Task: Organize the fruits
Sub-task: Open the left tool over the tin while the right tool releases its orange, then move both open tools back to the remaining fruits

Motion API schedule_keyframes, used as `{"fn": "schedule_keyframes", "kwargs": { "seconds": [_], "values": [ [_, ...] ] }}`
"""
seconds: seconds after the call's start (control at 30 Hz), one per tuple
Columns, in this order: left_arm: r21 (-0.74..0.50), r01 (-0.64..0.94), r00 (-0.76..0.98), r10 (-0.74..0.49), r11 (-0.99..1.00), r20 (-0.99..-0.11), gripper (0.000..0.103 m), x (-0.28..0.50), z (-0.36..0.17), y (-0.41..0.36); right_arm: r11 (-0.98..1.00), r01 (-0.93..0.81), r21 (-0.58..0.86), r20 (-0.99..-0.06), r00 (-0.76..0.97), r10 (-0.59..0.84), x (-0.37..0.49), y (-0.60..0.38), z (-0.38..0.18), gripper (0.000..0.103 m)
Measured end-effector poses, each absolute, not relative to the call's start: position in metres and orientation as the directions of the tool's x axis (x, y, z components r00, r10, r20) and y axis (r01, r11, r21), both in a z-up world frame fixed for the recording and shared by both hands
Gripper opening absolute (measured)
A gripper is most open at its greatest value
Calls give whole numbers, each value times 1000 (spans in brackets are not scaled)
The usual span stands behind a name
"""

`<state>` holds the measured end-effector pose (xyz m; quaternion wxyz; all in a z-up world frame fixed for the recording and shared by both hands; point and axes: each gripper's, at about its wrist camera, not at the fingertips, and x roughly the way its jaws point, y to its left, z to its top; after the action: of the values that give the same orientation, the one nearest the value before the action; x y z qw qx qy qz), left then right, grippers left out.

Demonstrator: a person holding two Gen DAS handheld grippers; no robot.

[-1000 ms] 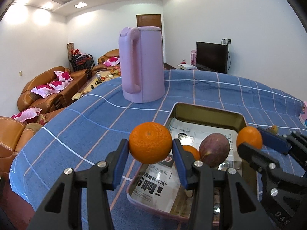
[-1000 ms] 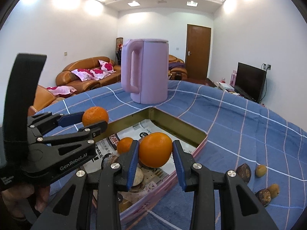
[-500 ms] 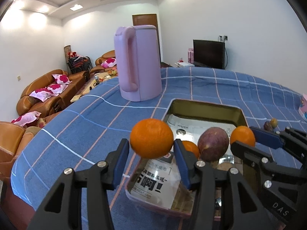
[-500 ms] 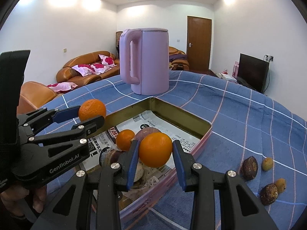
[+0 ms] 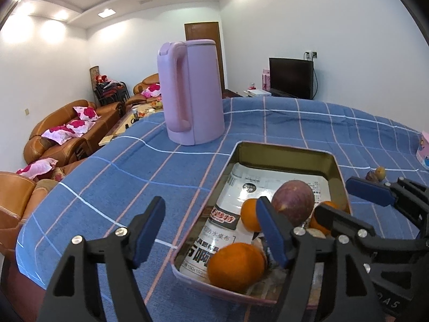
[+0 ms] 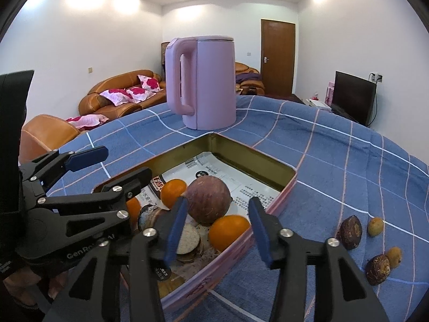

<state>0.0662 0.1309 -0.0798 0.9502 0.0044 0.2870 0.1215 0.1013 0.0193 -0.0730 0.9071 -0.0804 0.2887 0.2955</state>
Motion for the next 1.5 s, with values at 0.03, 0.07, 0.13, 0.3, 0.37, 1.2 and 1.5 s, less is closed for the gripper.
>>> {"fn": "schedule_keyframes", "kwargs": {
  "seconds": [0.03, 0.07, 0.13, 0.3, 0.37, 1.2, 1.5],
  "values": [
    [80, -230, 807, 236, 970, -541, 74, 65, -79, 130, 813, -581, 26, -568, 661, 491, 101, 18, -73, 55],
    [83, -233, 809, 240, 969, -537, 75, 64, -78, 129, 815, -579, 26, -566, 664, 489, 100, 18, -72, 56],
    [76, -228, 812, 233, 971, -535, 75, 63, -77, 128, 819, -573, 24, -560, 671, 486, 98, 15, -71, 56],
    [80, -223, 814, 230, 972, -534, 77, 64, -75, 122, 829, -559, 28, -552, 683, 479, 96, 7, -70, 56],
    [84, -227, 811, 236, 970, -536, 77, 64, -76, 121, 831, -555, 28, -549, 686, 477, 95, 5, -70, 56],
    [93, -56, 842, 97, 994, -530, 90, 75, -61, 34, 976, -218, 6, -567, 803, 183, 98, -159, -61, 57],
    [140, 5, 848, 70, 990, -526, 90, 83, -62, -7, 971, -222, 85, -639, 736, 225, 115, -166, -78, 57]
  ]
}}
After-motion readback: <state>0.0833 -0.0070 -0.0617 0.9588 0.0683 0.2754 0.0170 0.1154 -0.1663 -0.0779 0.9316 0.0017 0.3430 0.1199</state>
